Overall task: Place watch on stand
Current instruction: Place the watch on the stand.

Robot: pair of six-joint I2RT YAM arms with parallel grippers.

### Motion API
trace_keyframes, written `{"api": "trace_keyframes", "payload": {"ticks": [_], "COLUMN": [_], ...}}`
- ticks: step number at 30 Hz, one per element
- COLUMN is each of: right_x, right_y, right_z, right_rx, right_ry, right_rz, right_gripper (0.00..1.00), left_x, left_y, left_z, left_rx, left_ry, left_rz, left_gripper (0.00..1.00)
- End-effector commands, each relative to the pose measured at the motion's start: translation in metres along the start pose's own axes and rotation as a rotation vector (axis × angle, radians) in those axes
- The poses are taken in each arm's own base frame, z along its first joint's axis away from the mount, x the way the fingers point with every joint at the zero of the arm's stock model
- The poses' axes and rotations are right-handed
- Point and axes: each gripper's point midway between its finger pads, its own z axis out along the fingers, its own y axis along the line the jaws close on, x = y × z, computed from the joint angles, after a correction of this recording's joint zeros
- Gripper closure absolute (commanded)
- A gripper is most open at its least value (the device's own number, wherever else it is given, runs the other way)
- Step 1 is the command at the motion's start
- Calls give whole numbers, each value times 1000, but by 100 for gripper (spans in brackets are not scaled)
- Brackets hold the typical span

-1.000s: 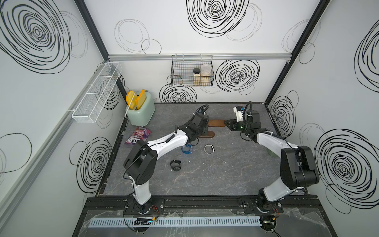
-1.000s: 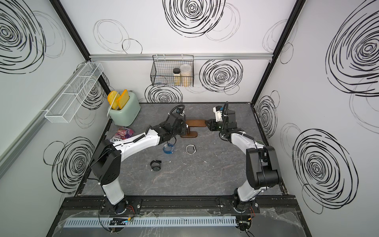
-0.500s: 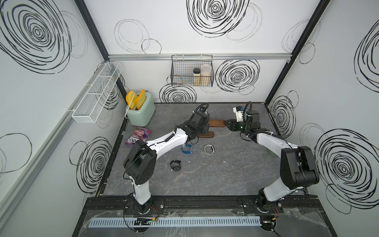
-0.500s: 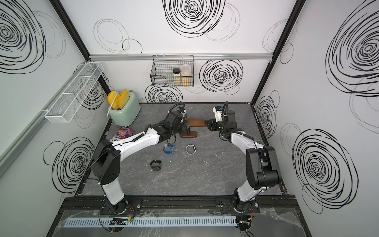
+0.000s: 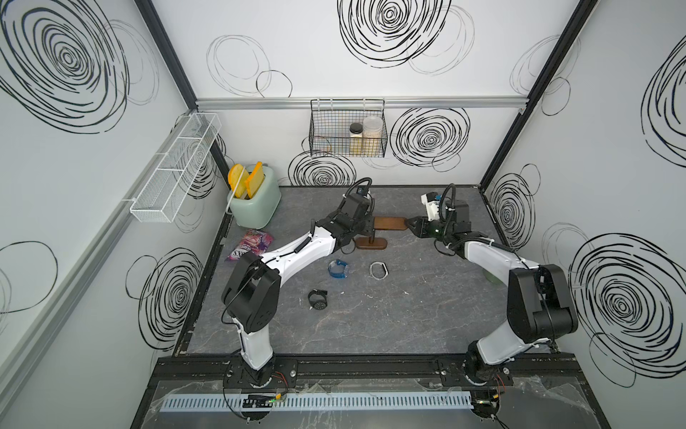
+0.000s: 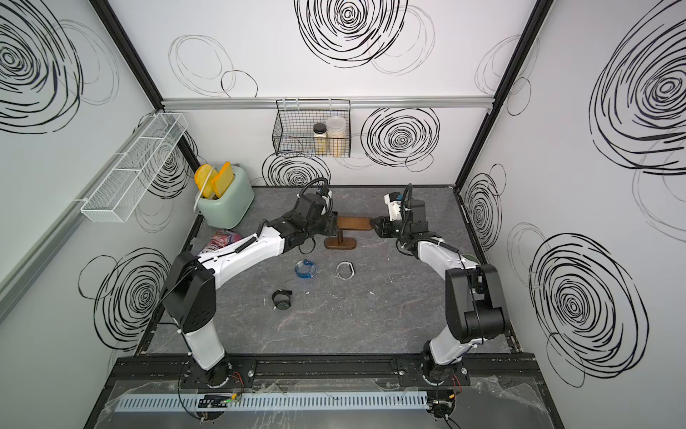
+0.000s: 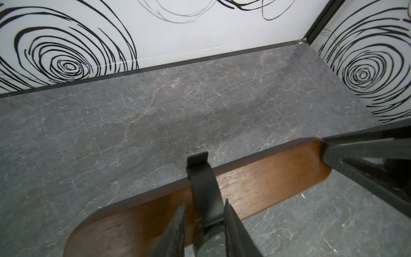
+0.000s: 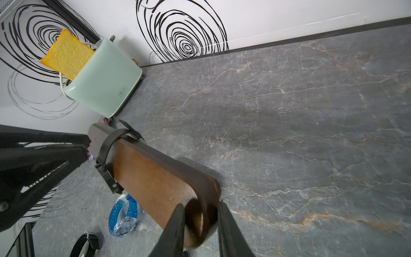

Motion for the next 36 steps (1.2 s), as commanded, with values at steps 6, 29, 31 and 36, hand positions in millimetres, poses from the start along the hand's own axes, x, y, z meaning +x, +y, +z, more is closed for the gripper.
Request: {"api": "trace_keyframes", "payload": {"ticks": [6,29,31,36], "right_x": [6,7,7,6], "right_y": [9,9,9,9], "right_z": [-1,0,0,0], "right_rx": [-22,-25,-27,-26], "right_ry": [32,34,33,33], "right_rz": [-8,-6,-7,-6], "right_gripper": [72,72,72,72], "left_x": [12,38,39,39], "left_y": [-11,-19,-22,-22], "left_z": [-33,-6,-6,-4], "left_rx": [-141,-121,-112,-131], "left_ry": [-41,25,25,25], "left_rz": [58,-12,-12,-16], "left_gripper": [33,35,36,36]}}
